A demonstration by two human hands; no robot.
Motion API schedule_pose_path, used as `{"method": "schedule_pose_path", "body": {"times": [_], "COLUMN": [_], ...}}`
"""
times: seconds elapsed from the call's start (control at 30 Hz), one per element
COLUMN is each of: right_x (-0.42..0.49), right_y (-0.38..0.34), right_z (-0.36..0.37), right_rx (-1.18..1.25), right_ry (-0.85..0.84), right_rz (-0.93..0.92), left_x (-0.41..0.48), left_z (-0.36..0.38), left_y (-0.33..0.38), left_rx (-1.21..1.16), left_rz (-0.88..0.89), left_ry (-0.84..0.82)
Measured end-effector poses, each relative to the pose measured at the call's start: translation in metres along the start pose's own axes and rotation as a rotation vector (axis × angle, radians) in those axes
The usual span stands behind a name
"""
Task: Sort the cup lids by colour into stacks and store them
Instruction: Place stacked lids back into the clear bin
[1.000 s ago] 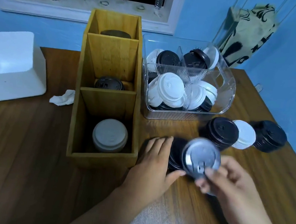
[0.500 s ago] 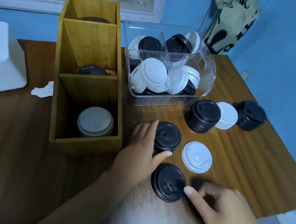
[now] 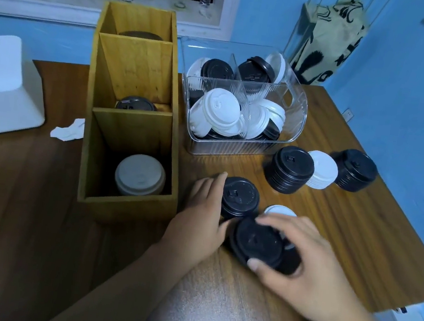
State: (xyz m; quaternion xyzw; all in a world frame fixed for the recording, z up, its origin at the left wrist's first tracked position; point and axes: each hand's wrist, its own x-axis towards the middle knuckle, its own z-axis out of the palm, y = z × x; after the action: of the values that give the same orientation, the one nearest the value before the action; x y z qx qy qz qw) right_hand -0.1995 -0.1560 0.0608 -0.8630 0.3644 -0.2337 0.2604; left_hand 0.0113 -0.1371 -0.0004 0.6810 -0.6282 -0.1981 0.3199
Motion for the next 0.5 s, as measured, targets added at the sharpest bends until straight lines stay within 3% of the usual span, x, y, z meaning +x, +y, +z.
{"method": "schedule_pose_path", "body": {"times": [0.13, 0.23, 0.5], "right_x": [0.043, 0.06, 0.065], "right_y": [0.011, 0.019, 0.018], "right_z": [-0.002, 0.015, 0.034], "right_rx": [-0.042, -0.177, -0.244], "right_ry": [0.105, 0.058, -0.02], "right_rz": [0.024, 0.08, 0.123], "left_x": [-0.001, -0.001, 0.001], "left_z": [-0.001, -0.001, 0.001], "left_y": [0.001, 0.002, -0.003], "left_rx": [-0.034, -0.034, -0.015], "left_rz": [-0.011, -0.012, 0.008], "left_ry": [-0.022, -0.024, -0.011]}}
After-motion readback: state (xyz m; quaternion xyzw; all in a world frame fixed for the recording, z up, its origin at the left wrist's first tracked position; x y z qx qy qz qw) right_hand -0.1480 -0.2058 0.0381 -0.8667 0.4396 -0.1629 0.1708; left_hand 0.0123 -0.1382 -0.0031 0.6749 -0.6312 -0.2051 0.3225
